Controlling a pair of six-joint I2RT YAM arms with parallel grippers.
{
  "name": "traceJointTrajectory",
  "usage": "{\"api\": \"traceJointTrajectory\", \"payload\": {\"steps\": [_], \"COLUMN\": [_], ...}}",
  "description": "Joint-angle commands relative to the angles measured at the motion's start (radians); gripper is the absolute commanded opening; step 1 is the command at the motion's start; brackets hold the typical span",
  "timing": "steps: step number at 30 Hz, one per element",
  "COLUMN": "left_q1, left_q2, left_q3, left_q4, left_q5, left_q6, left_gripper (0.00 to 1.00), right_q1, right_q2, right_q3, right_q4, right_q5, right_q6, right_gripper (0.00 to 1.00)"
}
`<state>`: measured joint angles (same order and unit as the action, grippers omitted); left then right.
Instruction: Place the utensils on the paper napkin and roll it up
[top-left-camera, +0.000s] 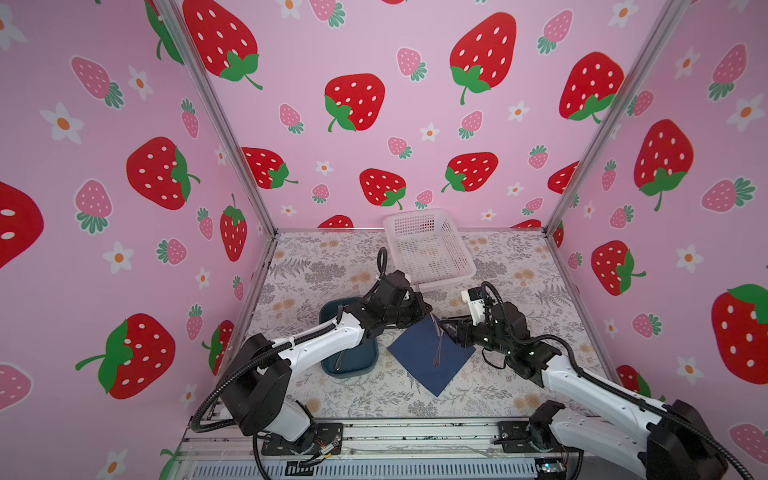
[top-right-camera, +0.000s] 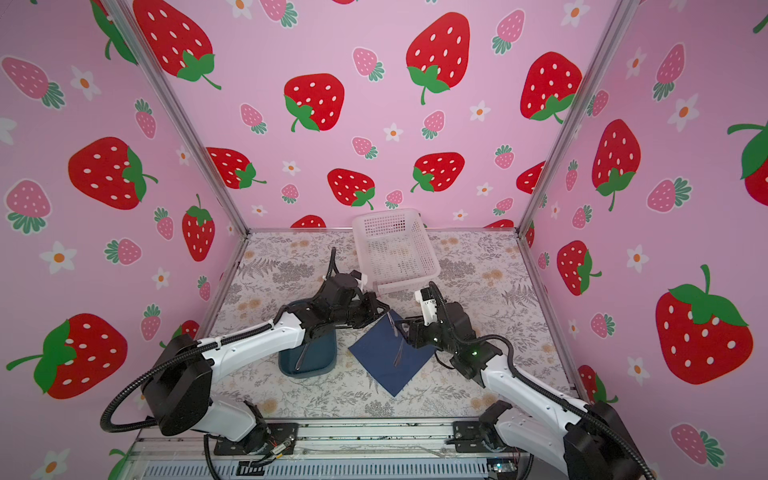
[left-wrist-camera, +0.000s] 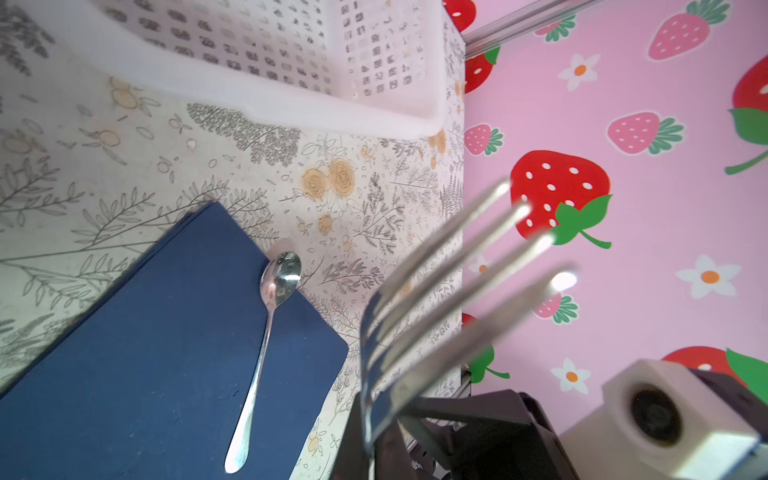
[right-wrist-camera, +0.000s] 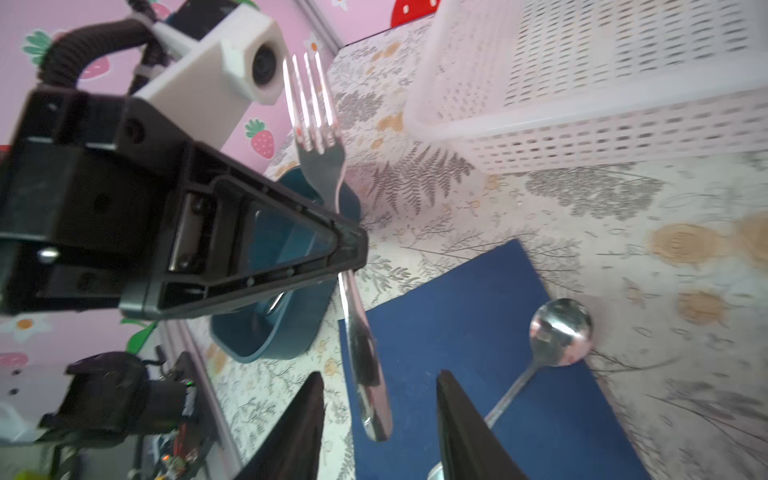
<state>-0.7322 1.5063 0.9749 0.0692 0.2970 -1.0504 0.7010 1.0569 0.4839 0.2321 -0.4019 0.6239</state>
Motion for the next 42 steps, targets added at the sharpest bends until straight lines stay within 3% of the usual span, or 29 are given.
{"api": "traceJointTrajectory", "payload": {"steps": [1,7,14,18,33,34,42], "left_q1": [0.017,0.036,0.047,0.048,0.045,0.043,0.034], "left_q2": [-0.021,-0.007,-0.003,0.005,0.024,0.027,0.033], "left_q3": [0.012,0.040,0.053,0.057,0.050,0.048,0.043], "left_q4": [0.074,0.047,0.006,0.000,0.052,0.056,0.075], "left_q5": [0.129,0.238,0.255,0.245,0.185,0.180,0.137], "left_q6": [0.082,0.126,0.141,0.134,0.063,0.057,0.027], "left_gripper": [0.00,0.00,0.00,0.00,0.05,0.09,0.13], "right_q1": [-0.018,-0.024,-0.029,-0.029,-0.028,-0.028,-0.025], "right_q2": [0.052,0.108,0.111,0.107,0.086,0.089,0.095], "right_q3": [0.038,0.069,0.058,0.036,-0.002,-0.002,-0.004], "right_q4": [0.085,0.090,0.094,0.138,0.200,0.201,0.208], "right_q5": [-0.253,-0.263,-0.271,-0.272,-0.242,-0.241,-0.234], "right_q6": [0.009,-0.009,-0.009,0.028,0.097,0.098,0.109], "right_gripper": [0.49,0.46,0.19,0.11,0.07,0.06,0.06]}}
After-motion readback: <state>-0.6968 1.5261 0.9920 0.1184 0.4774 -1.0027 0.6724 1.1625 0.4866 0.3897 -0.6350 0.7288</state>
